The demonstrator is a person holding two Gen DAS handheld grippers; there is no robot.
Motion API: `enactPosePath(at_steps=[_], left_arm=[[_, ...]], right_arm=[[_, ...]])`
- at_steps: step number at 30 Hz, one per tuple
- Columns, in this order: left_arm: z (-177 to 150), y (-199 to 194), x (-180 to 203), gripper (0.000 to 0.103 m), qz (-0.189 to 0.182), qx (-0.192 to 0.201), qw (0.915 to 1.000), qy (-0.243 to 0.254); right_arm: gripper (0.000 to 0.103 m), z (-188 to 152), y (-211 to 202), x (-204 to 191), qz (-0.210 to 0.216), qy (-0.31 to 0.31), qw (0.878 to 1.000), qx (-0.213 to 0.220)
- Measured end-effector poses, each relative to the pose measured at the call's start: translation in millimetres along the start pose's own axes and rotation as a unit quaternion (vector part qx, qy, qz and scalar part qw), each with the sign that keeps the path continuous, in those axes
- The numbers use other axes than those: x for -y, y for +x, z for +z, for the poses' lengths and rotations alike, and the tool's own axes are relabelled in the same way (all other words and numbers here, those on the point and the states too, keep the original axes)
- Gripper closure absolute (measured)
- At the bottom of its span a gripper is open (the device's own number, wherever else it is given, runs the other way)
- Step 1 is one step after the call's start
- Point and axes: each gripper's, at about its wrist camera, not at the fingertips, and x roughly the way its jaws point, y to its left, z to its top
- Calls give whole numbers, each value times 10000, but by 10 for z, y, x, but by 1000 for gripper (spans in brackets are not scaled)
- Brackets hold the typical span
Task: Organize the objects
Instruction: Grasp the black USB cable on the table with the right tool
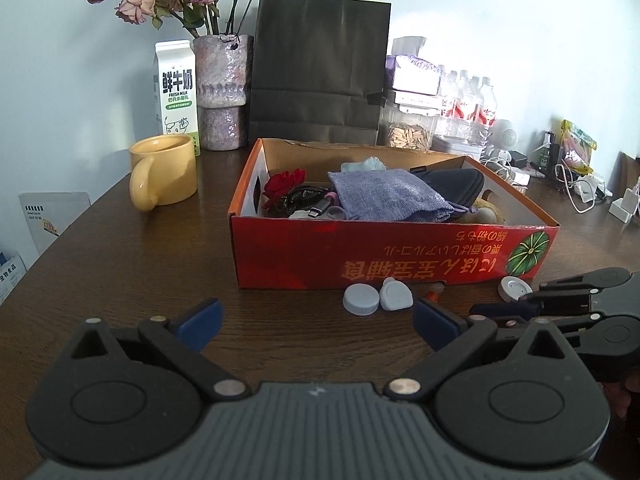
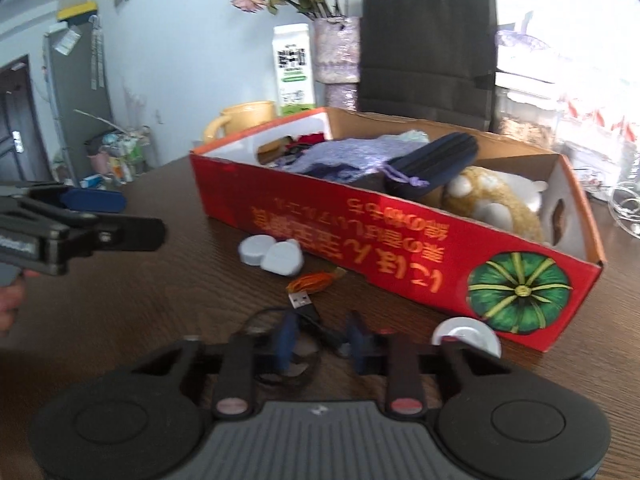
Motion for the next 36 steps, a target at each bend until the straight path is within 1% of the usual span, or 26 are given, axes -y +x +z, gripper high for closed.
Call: enactPosePath(at_steps=[6, 11, 12, 17, 18, 22, 28, 30, 31, 32, 33, 34, 35, 36], left_arm=[[-7, 11, 35, 0, 9, -33, 10000, 21], [-13, 39, 57, 0, 37, -71, 10000, 42], [-14, 47, 62, 0, 41, -81, 9999, 48], [-36, 94, 132, 0, 6, -156, 9998, 122], [-43, 106, 156, 0, -19, -172, 9997, 147], [-80, 182, 299, 0, -147, -293, 9989, 322], [-151, 296, 555, 0, -445, -412, 9959, 676], [-168, 330, 637, 2, -521, -443, 9947, 771], [-179, 348, 676, 10, -582, -461, 9939, 816], [-189, 368, 709, 23, -641, -493, 9931, 846], [-200, 393, 735, 31, -697, -544, 9924, 856], [-217, 419, 752, 46, -773, -612, 9916, 833], [-227, 411, 757, 59, -863, -557, 9916, 781], [-228, 402, 763, 68, -964, -554, 9908, 778]], right_arm=[[92, -49, -70, -63, -88, -62, 9998, 163], [92, -87, -243, -61, -175, 4, 9987, 477], [96, -99, -285, -54, -195, 34, 9984, 531], [97, -158, -490, 33, -332, 280, 9955, 840], [99, -166, -521, 50, -360, 332, 9949, 884], [99, -211, -641, 125, -507, 517, 9915, 1078], [99, -259, -733, 170, -575, 633, 9888, 1223], [99, -267, -745, 173, -600, 645, 9881, 1259], [99, -270, -751, 178, -588, 652, 9880, 1268], [99, -271, -754, 178, -585, 656, 9879, 1275], [99, -278, -755, 172, -589, 653, 9879, 1279], [99, -280, -753, 171, -580, 650, 9880, 1274], [99, -282, -752, 169, -578, 645, 9881, 1270], [99, -283, -752, 166, -578, 641, 9881, 1270]])
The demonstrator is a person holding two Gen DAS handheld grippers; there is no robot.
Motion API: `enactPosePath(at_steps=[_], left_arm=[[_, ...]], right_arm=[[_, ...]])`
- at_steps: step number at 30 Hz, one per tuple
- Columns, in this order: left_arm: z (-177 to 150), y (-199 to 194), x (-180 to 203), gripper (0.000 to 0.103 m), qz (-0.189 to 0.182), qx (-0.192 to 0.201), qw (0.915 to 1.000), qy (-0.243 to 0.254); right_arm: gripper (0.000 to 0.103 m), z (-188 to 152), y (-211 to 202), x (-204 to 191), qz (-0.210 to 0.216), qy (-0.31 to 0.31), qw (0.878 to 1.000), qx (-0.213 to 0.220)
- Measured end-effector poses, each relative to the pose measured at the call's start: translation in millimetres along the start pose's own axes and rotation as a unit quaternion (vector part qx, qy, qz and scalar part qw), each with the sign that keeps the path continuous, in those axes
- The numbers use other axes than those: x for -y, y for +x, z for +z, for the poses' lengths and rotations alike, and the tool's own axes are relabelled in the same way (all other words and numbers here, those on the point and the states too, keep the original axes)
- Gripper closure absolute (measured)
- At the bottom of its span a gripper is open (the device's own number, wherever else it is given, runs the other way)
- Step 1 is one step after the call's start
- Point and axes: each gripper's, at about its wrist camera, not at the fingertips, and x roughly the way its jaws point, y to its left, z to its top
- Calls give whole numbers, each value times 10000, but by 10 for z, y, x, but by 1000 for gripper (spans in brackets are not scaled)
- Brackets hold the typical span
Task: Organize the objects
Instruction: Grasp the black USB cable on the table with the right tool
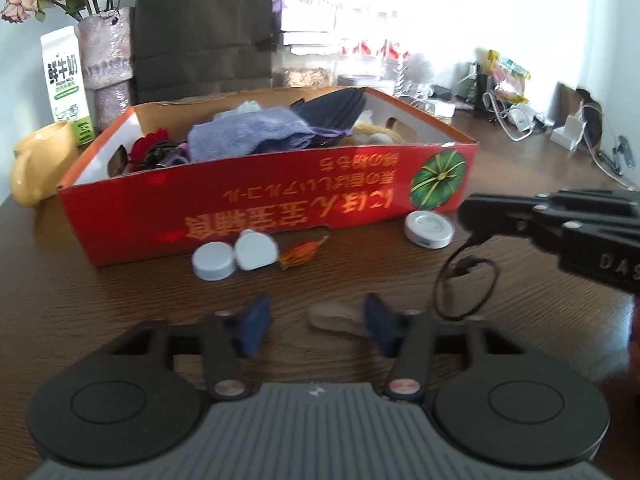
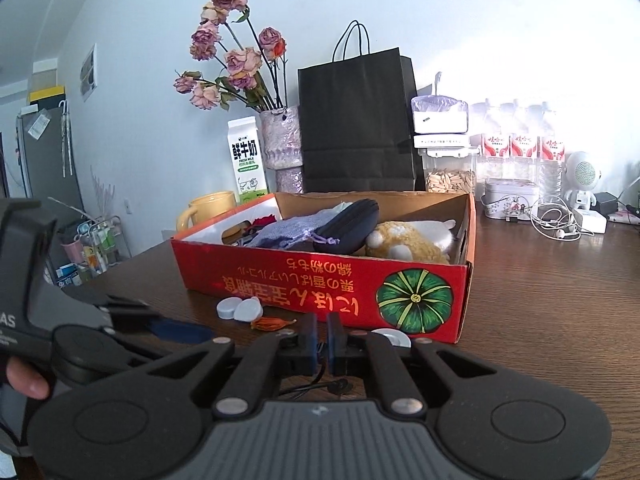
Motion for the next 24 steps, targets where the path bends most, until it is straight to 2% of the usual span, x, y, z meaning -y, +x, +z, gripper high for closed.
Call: enactPosePath(at_steps=[1, 4, 13, 24], left_arm=[[1, -8, 2, 86, -165, -5, 9999, -31], [4, -47, 32, 95, -64, 97, 9999, 44], [152, -268, -62, 96, -109, 458, 9989, -83], [432, -490, -222, 96, -92, 962, 9952, -178]], right_arm=[[99, 2, 2, -4, 5, -4, 10000, 1], [99, 3, 6, -20, 3, -16, 10000, -3], [99, 110, -39, -45, -53, -53, 9999, 100], [100, 482, 0, -230, -23, -344, 9985, 415]])
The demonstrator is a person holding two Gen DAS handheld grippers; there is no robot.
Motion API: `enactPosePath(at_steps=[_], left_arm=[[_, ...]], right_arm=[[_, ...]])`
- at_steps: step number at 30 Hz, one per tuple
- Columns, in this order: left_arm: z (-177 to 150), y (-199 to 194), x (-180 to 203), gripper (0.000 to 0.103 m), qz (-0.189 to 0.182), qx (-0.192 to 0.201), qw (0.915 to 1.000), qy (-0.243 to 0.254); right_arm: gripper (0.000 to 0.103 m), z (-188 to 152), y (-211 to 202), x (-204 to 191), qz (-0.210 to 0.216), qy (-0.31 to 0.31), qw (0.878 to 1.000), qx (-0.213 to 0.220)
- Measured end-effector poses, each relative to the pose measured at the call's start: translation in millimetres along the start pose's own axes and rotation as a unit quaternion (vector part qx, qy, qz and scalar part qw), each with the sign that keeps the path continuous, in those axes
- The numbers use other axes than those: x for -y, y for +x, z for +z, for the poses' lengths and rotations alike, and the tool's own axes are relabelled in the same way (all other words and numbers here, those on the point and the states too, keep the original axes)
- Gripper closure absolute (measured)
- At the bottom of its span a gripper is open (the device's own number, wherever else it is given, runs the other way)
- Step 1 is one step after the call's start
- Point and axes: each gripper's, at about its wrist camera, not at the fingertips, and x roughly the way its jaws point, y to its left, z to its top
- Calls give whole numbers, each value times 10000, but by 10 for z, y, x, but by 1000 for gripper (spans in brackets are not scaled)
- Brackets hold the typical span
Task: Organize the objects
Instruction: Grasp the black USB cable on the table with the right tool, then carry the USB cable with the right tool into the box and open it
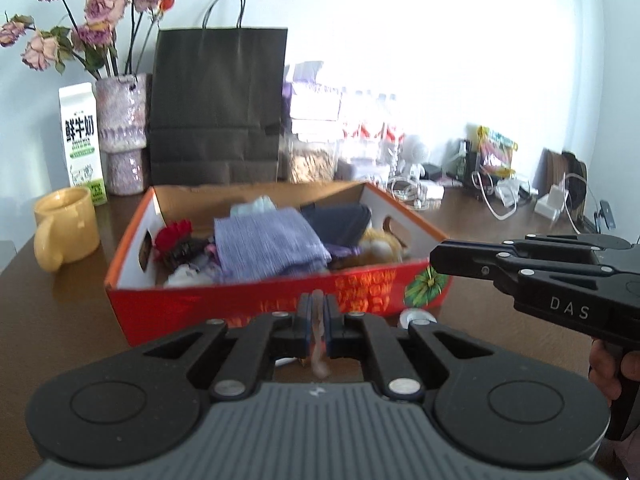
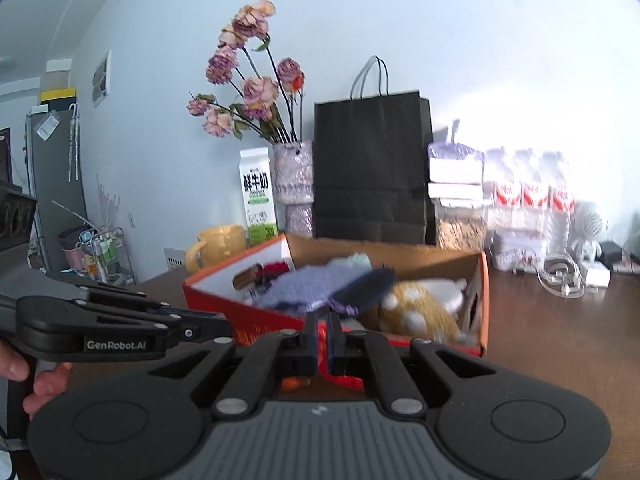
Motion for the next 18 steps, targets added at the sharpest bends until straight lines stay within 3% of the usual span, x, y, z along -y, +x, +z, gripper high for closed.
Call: enactPosePath(at_steps=[4, 7, 14, 16, 18], left_arm=[[100, -28, -56, 96, -22, 133, 9999, -28], [88, -22, -111, 96, -39, 97, 9999, -68], [-75, -9, -224, 96, -32, -118, 9998, -175], [-105, -13, -220, 96, -33, -144, 9997, -185], [-110, -17, -218, 96, -49, -136, 9997, -203]], right_arm=[[100, 123, 50, -21, -1, -41, 10000, 72], [94, 51, 101, -21, -29, -131, 9994, -327], [85, -491, 132, 216, -402, -54, 9874, -1528], [82, -599, 191, 260, -435, -20, 9836, -1749], [77, -631, 212, 245, -406, -53, 9845, -1705]])
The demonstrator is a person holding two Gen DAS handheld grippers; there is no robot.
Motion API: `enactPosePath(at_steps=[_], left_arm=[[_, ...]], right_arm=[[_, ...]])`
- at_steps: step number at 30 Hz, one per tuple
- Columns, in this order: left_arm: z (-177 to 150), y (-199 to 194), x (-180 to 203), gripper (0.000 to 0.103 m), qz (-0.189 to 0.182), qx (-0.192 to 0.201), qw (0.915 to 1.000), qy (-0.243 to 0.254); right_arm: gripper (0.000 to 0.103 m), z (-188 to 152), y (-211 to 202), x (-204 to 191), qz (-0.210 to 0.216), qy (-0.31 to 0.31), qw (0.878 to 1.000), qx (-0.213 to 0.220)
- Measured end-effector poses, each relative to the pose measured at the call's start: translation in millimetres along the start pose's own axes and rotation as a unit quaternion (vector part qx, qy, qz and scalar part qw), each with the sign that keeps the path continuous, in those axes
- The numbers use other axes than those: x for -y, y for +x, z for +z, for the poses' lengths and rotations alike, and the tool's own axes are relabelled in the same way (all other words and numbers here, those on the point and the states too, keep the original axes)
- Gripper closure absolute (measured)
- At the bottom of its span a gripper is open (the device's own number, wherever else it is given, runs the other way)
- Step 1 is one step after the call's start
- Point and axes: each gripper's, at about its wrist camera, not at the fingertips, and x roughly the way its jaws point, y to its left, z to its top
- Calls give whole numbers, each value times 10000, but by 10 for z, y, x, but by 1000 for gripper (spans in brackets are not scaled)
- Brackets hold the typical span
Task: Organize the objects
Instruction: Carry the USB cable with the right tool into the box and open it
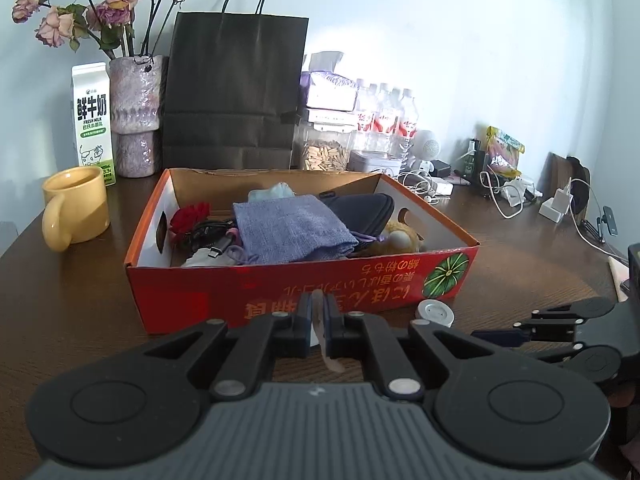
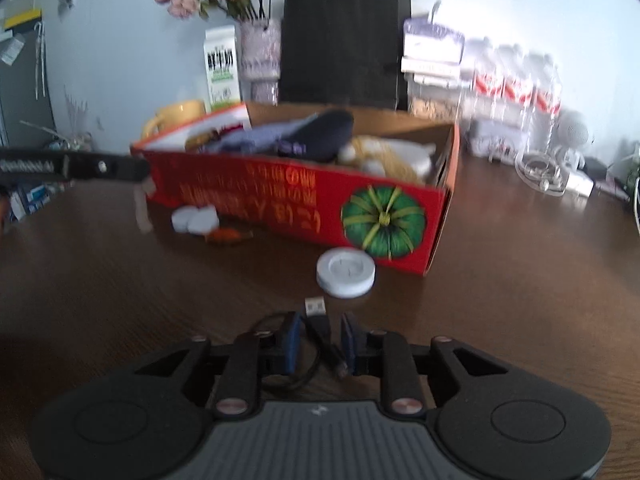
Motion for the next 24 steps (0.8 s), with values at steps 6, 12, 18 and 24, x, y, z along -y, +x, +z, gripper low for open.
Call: enactPosePath(at_steps=[6, 12, 18, 24], left_arm=[[74, -49, -14, 96, -9, 122, 9999, 14], [279, -68, -16, 96, -56, 403, 9992, 55], [574, 35, -51, 96, -65, 724, 9973, -31], [846, 255, -148, 96, 69, 848, 9963, -119]], right_arm=[[91, 75, -26, -136, 83, -187, 9996, 199], [91, 442, -181, -214, 152, -241, 9956, 890], [91, 931, -141, -257, 48, -364, 9890, 1430], [91, 1291, 120, -252, -182, -352, 9862, 1605]])
